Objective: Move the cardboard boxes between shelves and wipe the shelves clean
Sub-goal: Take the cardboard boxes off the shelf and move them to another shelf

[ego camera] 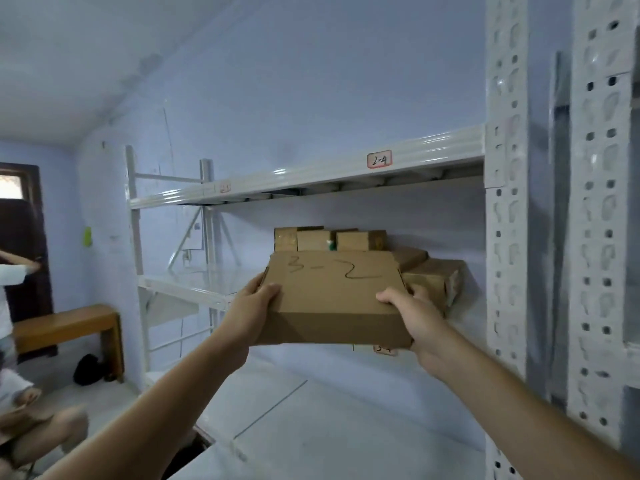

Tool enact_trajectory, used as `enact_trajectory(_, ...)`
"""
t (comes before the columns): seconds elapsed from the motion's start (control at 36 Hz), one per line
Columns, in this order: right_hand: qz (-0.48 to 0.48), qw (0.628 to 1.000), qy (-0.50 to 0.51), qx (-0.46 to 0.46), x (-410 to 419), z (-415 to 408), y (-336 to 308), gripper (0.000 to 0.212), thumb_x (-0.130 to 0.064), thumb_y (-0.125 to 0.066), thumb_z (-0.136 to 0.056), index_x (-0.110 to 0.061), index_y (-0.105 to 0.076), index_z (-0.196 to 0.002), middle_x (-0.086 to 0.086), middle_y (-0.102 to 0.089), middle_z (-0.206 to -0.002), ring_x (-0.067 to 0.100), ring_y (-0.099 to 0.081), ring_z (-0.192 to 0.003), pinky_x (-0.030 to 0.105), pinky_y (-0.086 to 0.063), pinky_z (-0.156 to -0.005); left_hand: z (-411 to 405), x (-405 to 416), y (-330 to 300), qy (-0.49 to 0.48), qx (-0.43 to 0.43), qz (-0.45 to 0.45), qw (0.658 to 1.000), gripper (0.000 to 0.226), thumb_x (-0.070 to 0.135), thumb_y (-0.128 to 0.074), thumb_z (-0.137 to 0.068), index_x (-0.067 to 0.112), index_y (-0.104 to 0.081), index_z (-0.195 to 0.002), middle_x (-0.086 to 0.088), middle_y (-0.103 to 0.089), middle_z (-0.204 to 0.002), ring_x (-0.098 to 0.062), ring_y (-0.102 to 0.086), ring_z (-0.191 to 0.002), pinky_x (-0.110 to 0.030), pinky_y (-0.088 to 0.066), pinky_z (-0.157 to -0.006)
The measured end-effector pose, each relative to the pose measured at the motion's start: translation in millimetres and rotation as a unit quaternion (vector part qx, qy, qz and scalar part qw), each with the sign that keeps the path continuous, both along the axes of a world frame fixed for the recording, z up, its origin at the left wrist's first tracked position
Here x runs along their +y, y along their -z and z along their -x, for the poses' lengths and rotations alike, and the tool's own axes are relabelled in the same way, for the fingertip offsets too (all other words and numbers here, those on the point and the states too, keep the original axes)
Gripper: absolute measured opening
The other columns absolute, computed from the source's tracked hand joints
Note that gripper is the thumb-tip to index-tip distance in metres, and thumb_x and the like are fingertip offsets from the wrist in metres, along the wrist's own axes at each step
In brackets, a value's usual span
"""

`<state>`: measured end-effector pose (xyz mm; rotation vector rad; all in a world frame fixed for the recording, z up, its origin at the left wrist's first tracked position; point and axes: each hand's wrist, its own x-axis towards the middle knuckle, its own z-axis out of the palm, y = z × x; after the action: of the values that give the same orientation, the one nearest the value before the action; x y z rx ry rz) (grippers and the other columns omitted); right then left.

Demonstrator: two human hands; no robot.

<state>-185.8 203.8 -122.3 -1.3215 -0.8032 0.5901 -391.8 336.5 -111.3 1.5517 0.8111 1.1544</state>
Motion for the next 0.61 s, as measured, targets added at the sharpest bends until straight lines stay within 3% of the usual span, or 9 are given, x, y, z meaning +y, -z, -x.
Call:
enact_trajectory(0.08, -0.025, 0.999, 0.032, 0.002, 39, -12, -12, 0.049, -0.036, -0.076, -0.078, -0.026, -0.052, -0.12, 0.011, -0.067, -0.111, 0.03, -0.07, -0.097, 0.046, -0.061, -0.076, -11, 39, -9, -0.015, -0.014, -0.006, 1.0, 0.031, 0.034, -0.051, -0.104, 0.026, -0.052, -0.134, -0.005, -0.063, -0.117, -0.022, -0.063, -0.095, -0.026, -0.052, -0.046)
enact_trajectory(0.17, -0.029, 0.999, 0.042, -0.006, 71, -23, -25, 0.049, -0.036, -0.075, -0.078, -0.027, -0.049, -0.119, 0.01, -0.064, -0.112, 0.031, -0.067, -0.103, 0.055, -0.056, -0.091, -26, 75, -17, -0.014, -0.027, 0.002, 1.0, 0.02, 0.033, -0.052, -0.105, 0.015, -0.051, -0.114, -0.009, -0.061, -0.109, -0.02, -0.061, -0.089, -0.033, -0.054, -0.06)
enact_trajectory(0.25, -0.017, 0.998, 0.052, -0.009, 99, -34, -39, 0.081, -0.046, -0.077, -0.055, -0.024, -0.051, -0.129, 0.014, -0.066, -0.119, 0.033, -0.068, -0.103, 0.052, -0.059, -0.083, -42, 111, -25, -0.006, -0.045, 0.017, 0.999, 0.019, 0.032, -0.056, -0.102, 0.015, -0.049, -0.106, -0.008, -0.059, -0.106, -0.022, -0.062, -0.09, -0.041, -0.058, -0.077)
enact_trajectory(0.31, -0.015, 0.998, 0.065, 0.001, 117, -46, -46, 0.089, -0.048, -0.075, -0.048, -0.021, -0.055, -0.13, 0.015, -0.066, -0.119, 0.033, -0.069, -0.1, 0.044, -0.06, -0.071, -54, 135, -30, 0.006, -0.046, 0.017, 0.999, 0.02, 0.035, -0.057, -0.099, 0.019, -0.049, -0.107, -0.009, -0.059, -0.112, -0.027, -0.062, -0.102, -0.049, -0.055, -0.094)
enact_trajectory(0.36, -0.021, 0.996, 0.086, 0.011, 133, -54, -55, 0.075, -0.043, -0.076, -0.056, -0.017, -0.06, -0.125, 0.014, -0.067, -0.117, 0.032, -0.069, -0.099, 0.046, -0.06, -0.073, -67, 156, -36, 0.031, -0.051, 0.014, 0.998, 0.018, 0.035, -0.057, -0.099, 0.02, -0.05, -0.105, -0.01, -0.059, -0.115, -0.03, -0.06, -0.109, -0.051, -0.054, -0.096)
enact_trajectory(0.42, -0.027, 0.994, 0.106, 0.018, 146, -60, -64, 0.045, -0.037, -0.074, -0.074, -0.018, -0.064, -0.114, 0.013, -0.067, -0.114, 0.032, -0.068, -0.103, 0.053, -0.06, -0.086, -80, 174, -41, 0.059, -0.06, 0.006, 0.996, 0.021, 0.036, -0.058, -0.099, 0.02, -0.051, -0.112, -0.009, -0.058, -0.116, -0.026, -0.058, -0.106, -0.042, -0.054, -0.083)
enact_trajectory(0.5, -0.027, 0.992, 0.119, 0.03, 165, -73, -78, 0.02, -0.032, -0.069, -0.089, -0.02, -0.062, -0.103, 0.011, -0.066, -0.103, 0.029, -0.067, -0.099, 0.045, -0.057, -0.087, -100, 202, -50, 0.101, -0.074, -0.015, 0.992, 0.034, 0.041, -0.062, -0.094, 0.023, -0.055, -0.121, -0.006, -0.057, -0.117, -0.021, -0.057, -0.102, -0.034, -0.047, -0.073)
enact_trajectory(0.56, -0.039, 0.991, 0.125, 0.03, 178, -79, -89, 0.016, -0.031, -0.066, -0.092, -0.021, -0.06, -0.102, 0.009, -0.065, -0.1, 0.026, -0.065, -0.096, 0.039, -0.055, -0.079, -110, 221, -56, 0.141, -0.073, -0.042, 0.986, 0.057, 0.05, -0.068, -0.084, 0.02, -0.055, -0.131, -0.004, -0.058, -0.117, -0.021, -0.058, -0.103, -0.036, -0.051, -0.081)
enact_trajectory(0.61, -0.056, 0.989, 0.135, 0.026, 192, -84, -98, 0.016, -0.03, -0.066, -0.092, -0.02, -0.059, -0.103, 0.009, -0.064, -0.101, 0.024, -0.065, -0.096, 0.036, -0.054, -0.078, -118, 242, -64, 0.173, -0.039, -0.08, 0.981, 0.09, 0.061, -0.071, -0.069, 0.018, -0.048, -0.144, -0.005, -0.059, -0.122, -0.024, -0.058, -0.11, -0.046, -0.05, -0.1)
